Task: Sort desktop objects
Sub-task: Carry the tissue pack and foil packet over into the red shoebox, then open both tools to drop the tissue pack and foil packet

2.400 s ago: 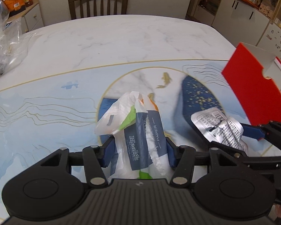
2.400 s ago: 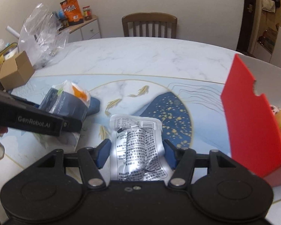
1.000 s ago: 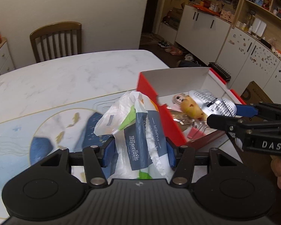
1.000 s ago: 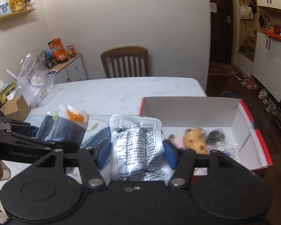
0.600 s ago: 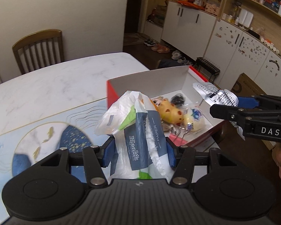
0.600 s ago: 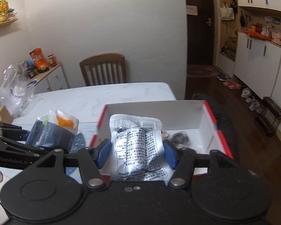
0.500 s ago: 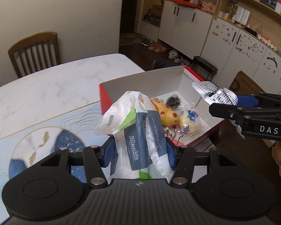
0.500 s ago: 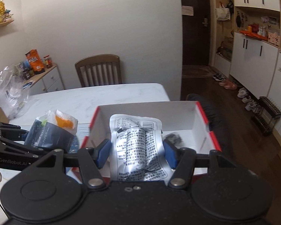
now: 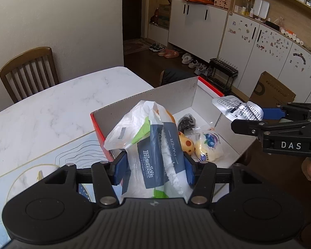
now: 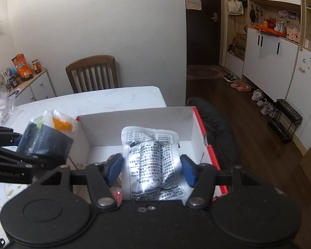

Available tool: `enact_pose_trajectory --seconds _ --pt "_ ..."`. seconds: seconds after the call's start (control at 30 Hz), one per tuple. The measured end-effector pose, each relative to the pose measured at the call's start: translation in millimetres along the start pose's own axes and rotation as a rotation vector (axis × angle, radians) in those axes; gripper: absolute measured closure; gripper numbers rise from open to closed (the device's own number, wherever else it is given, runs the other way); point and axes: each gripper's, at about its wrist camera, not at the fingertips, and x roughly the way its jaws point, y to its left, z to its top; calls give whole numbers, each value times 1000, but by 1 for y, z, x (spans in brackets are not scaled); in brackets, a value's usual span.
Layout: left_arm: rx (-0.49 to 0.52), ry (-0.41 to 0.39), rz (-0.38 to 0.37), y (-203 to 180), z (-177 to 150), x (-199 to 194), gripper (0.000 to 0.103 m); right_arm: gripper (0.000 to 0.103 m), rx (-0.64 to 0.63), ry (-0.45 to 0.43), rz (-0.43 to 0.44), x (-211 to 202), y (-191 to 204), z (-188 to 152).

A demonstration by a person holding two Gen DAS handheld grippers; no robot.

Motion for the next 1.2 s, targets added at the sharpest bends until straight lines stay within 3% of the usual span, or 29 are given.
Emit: enact_pose_trajectory --seconds 0.37,0.8,1.2 --pt "19 67 5 0 4 40 49 43 -2 39 -21 30 -16 -1" --pt "126 138 -1 -20 13 82 49 43 -98 128 -30 78 0 -4" --pt "120 212 4 -9 3 106 49 43 -147 190 -55 106 0 -16"
